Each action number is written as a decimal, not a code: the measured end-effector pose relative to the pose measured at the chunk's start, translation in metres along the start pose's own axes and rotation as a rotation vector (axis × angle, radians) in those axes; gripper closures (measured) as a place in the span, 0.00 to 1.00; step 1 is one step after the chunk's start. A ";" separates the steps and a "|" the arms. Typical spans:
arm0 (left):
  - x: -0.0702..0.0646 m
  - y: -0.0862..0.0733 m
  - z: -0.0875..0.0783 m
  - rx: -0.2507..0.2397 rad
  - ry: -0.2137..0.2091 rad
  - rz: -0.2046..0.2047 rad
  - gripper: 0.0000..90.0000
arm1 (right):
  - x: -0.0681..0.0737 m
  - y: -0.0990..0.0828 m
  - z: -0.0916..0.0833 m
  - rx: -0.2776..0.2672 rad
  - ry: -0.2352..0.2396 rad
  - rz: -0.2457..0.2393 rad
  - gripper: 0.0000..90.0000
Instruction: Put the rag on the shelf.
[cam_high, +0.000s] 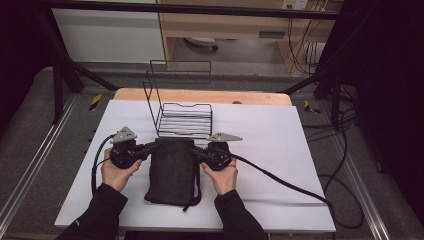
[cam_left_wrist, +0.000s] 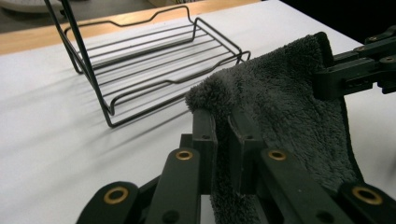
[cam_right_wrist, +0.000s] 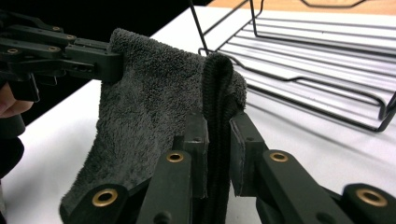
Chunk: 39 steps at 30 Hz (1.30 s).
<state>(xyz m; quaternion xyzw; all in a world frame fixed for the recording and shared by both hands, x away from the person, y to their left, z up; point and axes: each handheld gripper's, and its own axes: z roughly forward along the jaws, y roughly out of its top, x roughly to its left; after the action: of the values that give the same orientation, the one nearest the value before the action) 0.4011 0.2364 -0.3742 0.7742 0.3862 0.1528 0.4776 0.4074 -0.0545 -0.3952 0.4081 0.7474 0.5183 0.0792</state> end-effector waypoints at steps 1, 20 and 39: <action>-0.001 0.001 -0.002 -0.005 -0.001 0.002 0.91 | 0.001 0.001 -0.002 -0.005 -0.001 -0.001 0.88; -0.019 0.021 -0.035 -0.133 -0.009 0.045 0.91 | 0.019 0.029 -0.037 -0.097 0.000 -0.115 0.89; -0.033 0.040 -0.055 -0.254 0.002 0.086 0.91 | 0.030 0.051 -0.059 -0.196 -0.008 -0.187 0.89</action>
<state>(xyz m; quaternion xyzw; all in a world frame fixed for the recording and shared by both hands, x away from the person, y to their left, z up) 0.3641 0.2363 -0.3077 0.7233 0.3307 0.2214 0.5643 0.3832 -0.0690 -0.3170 0.3289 0.7278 0.5775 0.1694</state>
